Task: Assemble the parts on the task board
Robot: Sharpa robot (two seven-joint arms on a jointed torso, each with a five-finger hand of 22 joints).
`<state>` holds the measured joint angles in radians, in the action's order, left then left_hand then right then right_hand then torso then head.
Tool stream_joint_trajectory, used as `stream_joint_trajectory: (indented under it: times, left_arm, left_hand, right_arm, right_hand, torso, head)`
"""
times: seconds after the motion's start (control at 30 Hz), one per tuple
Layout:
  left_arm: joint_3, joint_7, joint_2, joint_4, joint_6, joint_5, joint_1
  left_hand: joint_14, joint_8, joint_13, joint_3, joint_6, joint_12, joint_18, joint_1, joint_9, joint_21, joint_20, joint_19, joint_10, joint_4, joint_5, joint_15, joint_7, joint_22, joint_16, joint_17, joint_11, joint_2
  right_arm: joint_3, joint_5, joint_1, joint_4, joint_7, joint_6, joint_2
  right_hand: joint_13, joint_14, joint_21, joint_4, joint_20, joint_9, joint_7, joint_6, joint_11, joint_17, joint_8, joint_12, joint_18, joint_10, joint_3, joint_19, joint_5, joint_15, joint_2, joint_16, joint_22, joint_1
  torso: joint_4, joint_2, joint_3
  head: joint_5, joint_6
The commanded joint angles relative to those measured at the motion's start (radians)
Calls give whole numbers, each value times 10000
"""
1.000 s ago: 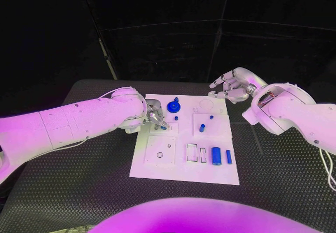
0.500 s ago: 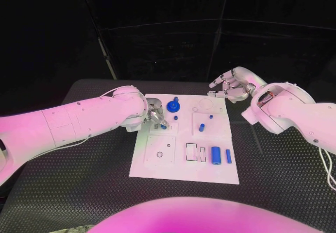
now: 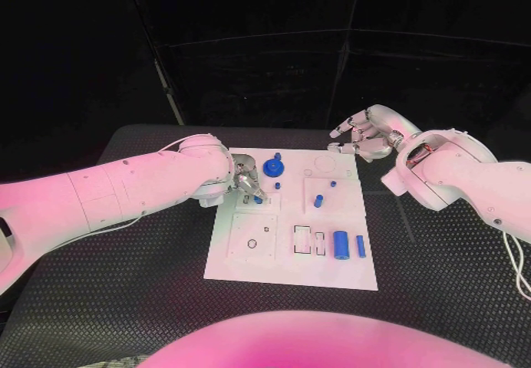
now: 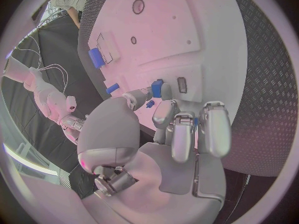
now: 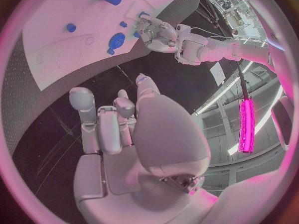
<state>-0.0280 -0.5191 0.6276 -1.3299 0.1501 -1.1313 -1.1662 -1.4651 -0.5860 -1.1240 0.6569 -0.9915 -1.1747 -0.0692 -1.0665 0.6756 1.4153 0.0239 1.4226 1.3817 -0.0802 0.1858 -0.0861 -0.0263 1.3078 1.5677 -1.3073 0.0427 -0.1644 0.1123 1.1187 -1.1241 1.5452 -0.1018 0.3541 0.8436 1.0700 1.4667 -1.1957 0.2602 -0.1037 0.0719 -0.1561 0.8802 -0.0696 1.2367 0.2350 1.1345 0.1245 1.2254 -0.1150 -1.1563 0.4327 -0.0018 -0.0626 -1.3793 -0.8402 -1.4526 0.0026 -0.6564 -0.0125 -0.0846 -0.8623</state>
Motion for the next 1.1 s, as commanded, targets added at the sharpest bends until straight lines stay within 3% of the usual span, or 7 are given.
stream_joint_trajectory:
  times: [0.03, 0.47, 0.9, 1.1]
  left_arm:
    - [-69, -28, -87, 0, 377, 35, 103]
    - [-68, -46, -100, 74, 349, 33, 102]
    - [-67, -69, -134, 133, 286, -23, 102]
    - [-62, -72, -55, 64, 169, -27, 103]
  left_hand:
    - [-1057, 20, -22, -109, -75, -69, 121, 85, -25, 57, -31, 41, 30, -18, -18, -77, 68, 119, 31, -2635, 33, 103]
    - [-1057, -38, -115, -1016, -286, -194, 135, 608, -49, 63, -67, 100, 146, -449, -40, -109, 123, 187, 31, -2635, 76, 166]
    - [-1057, -101, -213, -1441, -377, -295, 140, 740, -37, 66, -81, 125, 202, -664, -41, -123, 152, 220, 31, -2635, 97, 255]
    - [-1057, -128, -200, -1972, -395, -289, 138, 1018, -35, 43, -82, 121, 194, -976, -64, -118, 134, 209, 31, -2635, 85, 221]
  right_arm:
    - [9, 26, -19, 22, 84, 5, -6]
    - [9, 26, -19, 19, 82, 11, -6]
    - [9, 26, -19, 1, 89, 15, -8]
    - [9, 26, -18, -9, 100, 18, -9]
  right_hand:
    - [-9, 337, 48, 33, 49, -11, 52, 34, 57, -7, 46, -40, 149, 24, -14, -2, 27, -98, 29, 54, 10, 42]
    - [-32, 334, 65, 44, 50, -13, 52, 32, 57, -26, 50, -58, 153, 9, -24, 9, 45, -99, 25, 68, 36, 49]
    - [-35, 334, 77, 82, 51, -15, 50, 30, 55, -30, 59, -56, 154, 7, -57, 10, 54, -98, 15, 76, 48, 94]
    - [-37, 333, 79, 90, 52, -15, 50, 30, 54, -35, 60, -56, 154, 6, -63, 11, 55, -98, 14, 81, 51, 103]
  torso:
    - [6, 5, 2]
    - [6, 5, -3]
    - [4, -2, -1]
    - [11, 0, 11]
  head:
    - [3, 7]
    - [20, -13]
    - [36, -14]
    - [56, -4]
